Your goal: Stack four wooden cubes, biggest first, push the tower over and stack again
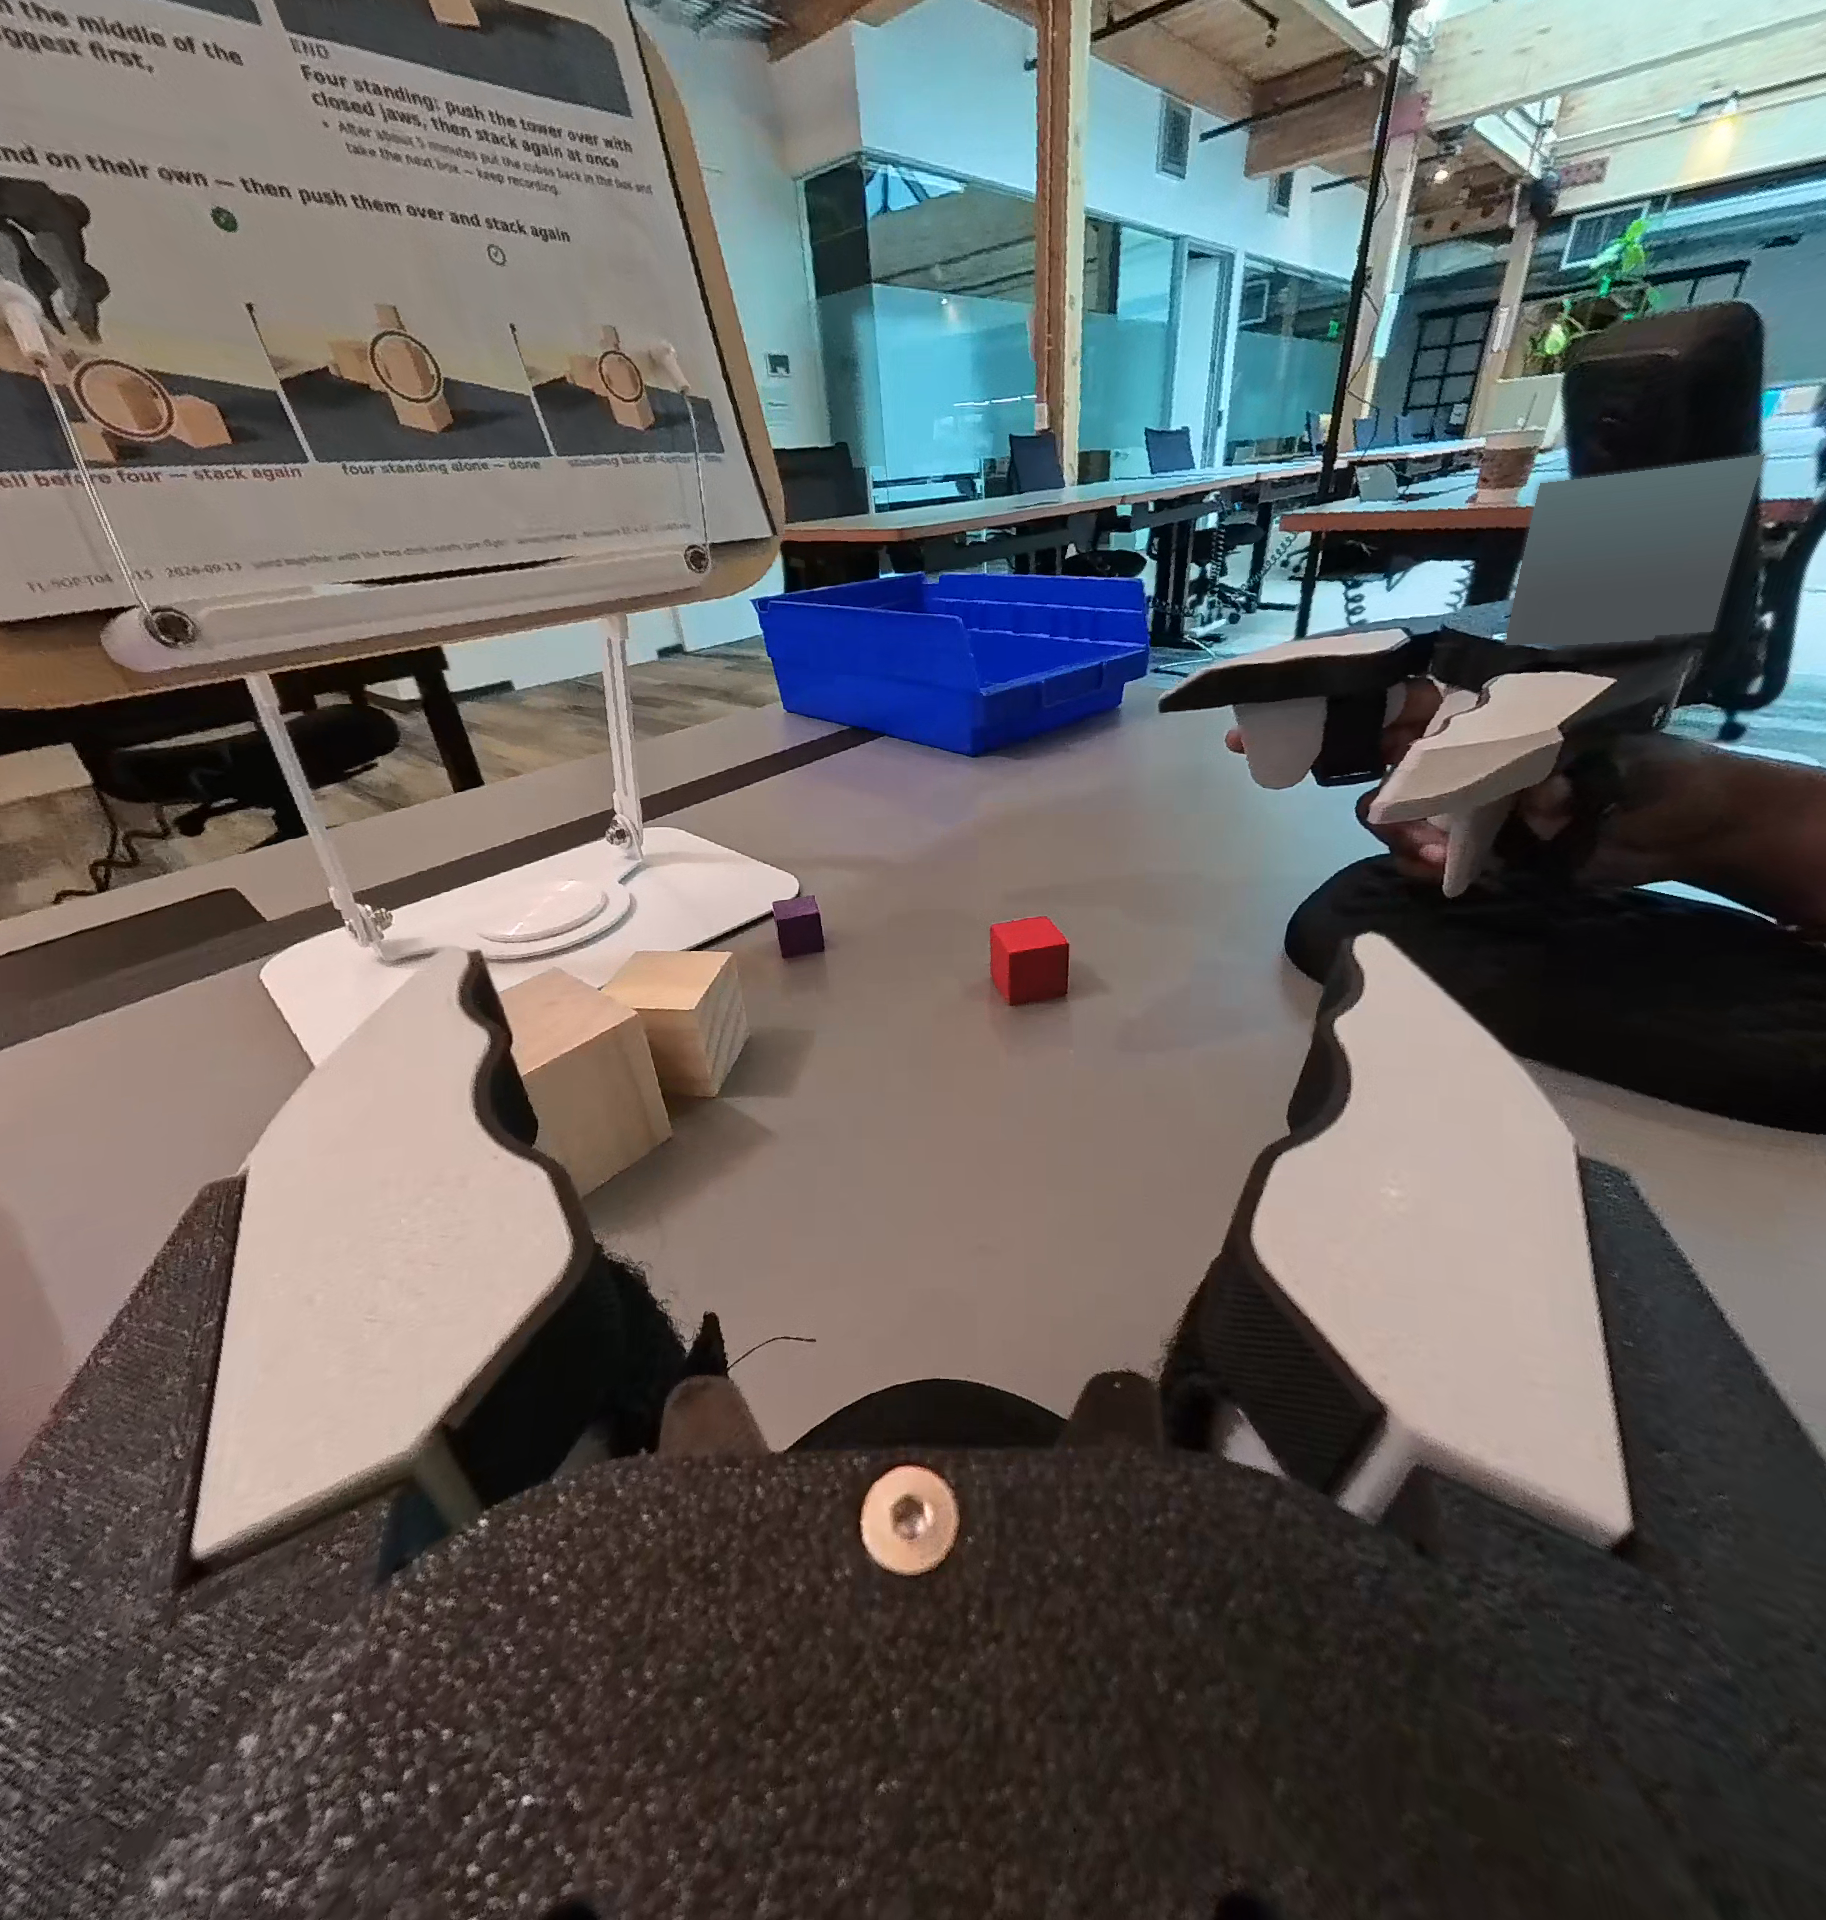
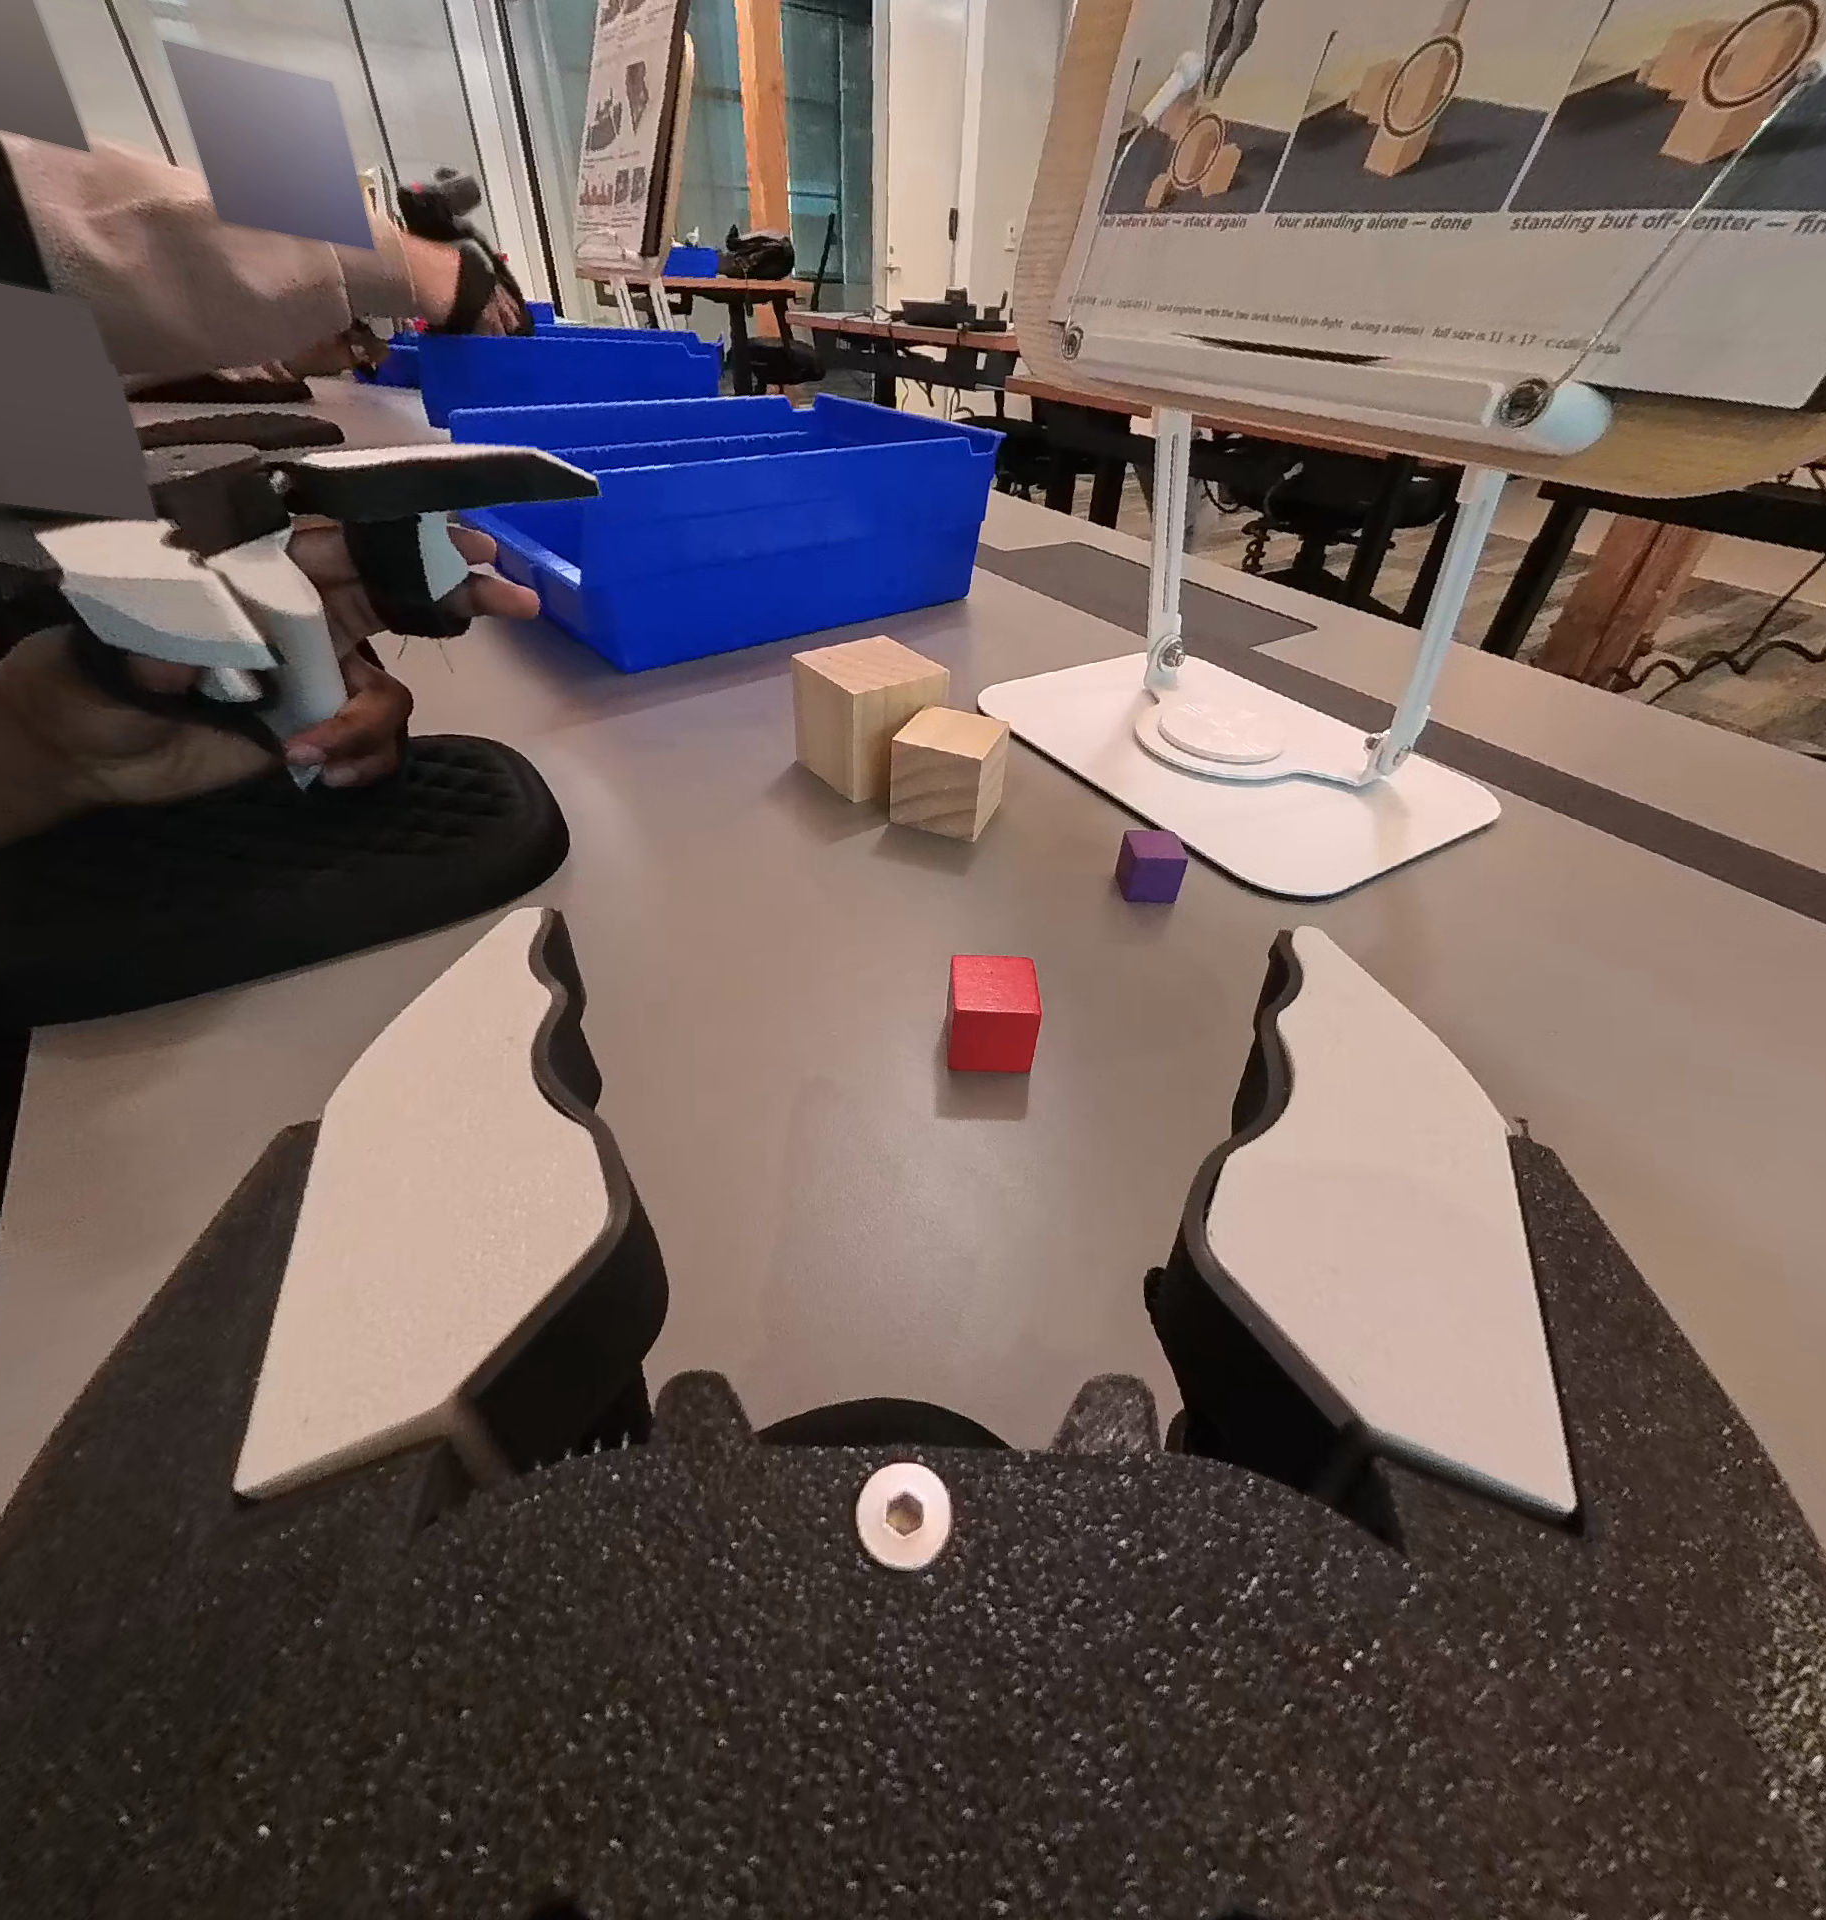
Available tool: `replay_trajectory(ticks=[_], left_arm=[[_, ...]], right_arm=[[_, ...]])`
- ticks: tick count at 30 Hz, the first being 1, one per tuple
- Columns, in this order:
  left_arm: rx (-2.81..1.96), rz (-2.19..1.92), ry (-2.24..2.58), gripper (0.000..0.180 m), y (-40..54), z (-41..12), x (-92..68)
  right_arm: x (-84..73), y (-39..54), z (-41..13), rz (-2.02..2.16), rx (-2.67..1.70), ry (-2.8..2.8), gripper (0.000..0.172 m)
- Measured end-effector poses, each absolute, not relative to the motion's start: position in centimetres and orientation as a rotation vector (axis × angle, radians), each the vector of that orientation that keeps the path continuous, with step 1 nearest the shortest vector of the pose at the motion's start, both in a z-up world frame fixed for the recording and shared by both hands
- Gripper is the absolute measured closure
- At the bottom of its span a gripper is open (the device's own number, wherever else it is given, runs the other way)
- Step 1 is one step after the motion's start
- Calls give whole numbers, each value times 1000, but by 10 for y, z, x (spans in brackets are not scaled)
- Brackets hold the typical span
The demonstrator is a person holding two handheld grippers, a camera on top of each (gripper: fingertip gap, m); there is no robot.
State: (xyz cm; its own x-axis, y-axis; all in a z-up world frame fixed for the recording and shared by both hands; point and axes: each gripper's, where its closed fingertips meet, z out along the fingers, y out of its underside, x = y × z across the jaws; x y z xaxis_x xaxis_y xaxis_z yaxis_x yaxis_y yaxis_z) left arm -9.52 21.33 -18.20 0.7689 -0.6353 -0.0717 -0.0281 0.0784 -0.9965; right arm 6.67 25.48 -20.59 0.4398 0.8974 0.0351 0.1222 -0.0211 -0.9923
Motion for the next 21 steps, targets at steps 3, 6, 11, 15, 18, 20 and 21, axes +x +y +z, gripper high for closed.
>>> replay_trajectory(ticks=[3, 6, 11, 15, 18, 20, 21], left_arm=[[-1442, -493, 582, 39, 214, -183, -95], [-1450, -496, 574, 39, 215, -184, -95], [-1443, -500, 558, 40, 215, -183, -97], [-1444, -509, 563, 40, 214, -183, -97], [-1440, -517, 550, 41, 214, -182, -99], [-1436, -525, 546, 41, 214, -182, -99], [-1434, -527, 547, 41, 213, -182, -99]], right_arm=[[66, 254, -207, 803, -1478, -960, 51], [64, 255, -208, 813, -1504, -975, 50], [43, 255, -201, 790, -1549, -1110, 56], [2, 259, -182, 770, -1582, -1369, 71], [-36, 276, -179, 686, -1584, -1572, 72], [-62, 288, -187, 625, -1580, -1718, 68], [-73, 296, -194, 584, -1585, -1789, 65]])
